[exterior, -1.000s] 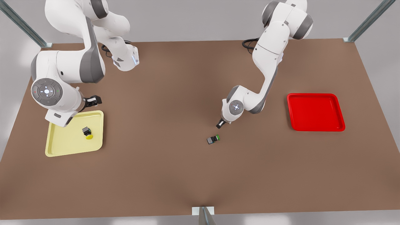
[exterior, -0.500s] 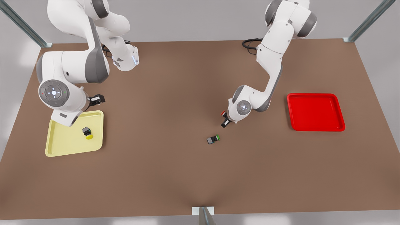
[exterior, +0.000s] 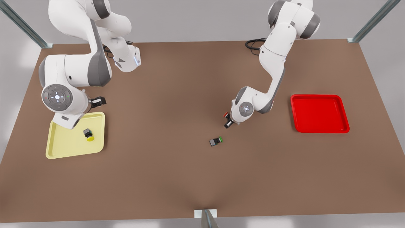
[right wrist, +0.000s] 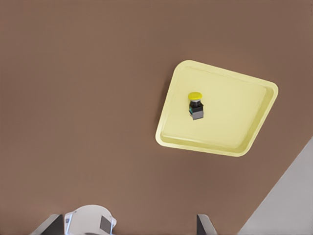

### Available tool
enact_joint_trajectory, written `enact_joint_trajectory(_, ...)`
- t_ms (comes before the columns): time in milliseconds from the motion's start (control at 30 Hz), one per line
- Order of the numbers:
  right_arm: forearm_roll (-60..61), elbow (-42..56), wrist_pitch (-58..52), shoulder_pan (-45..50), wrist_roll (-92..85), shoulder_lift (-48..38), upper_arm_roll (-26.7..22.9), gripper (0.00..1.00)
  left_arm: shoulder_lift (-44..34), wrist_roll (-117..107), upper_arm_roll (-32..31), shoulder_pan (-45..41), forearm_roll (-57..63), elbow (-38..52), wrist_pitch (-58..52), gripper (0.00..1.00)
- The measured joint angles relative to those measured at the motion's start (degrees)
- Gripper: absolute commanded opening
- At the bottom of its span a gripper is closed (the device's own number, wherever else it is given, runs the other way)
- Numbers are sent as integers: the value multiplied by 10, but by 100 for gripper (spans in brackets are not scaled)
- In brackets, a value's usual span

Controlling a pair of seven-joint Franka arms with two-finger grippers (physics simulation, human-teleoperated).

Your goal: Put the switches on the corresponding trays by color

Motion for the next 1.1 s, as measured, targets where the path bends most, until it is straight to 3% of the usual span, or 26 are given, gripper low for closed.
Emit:
enact_joint_trajectory(400, -4, 0, 0, 0, 0, 6, 0, 100, -1, -2, 0, 0, 0, -6, 5, 67)
enact_joint_trajectory(867, -8, 0, 1, 0, 0, 6, 0, 100, -9, -4, -1, 2, -1, -14, 5, 61)
enact_joint_trajectory(1100, -10, 1, 3, -1, 0, 7, 0, 100, -8, -7, -1, 2, -1, -15, 2, 52)
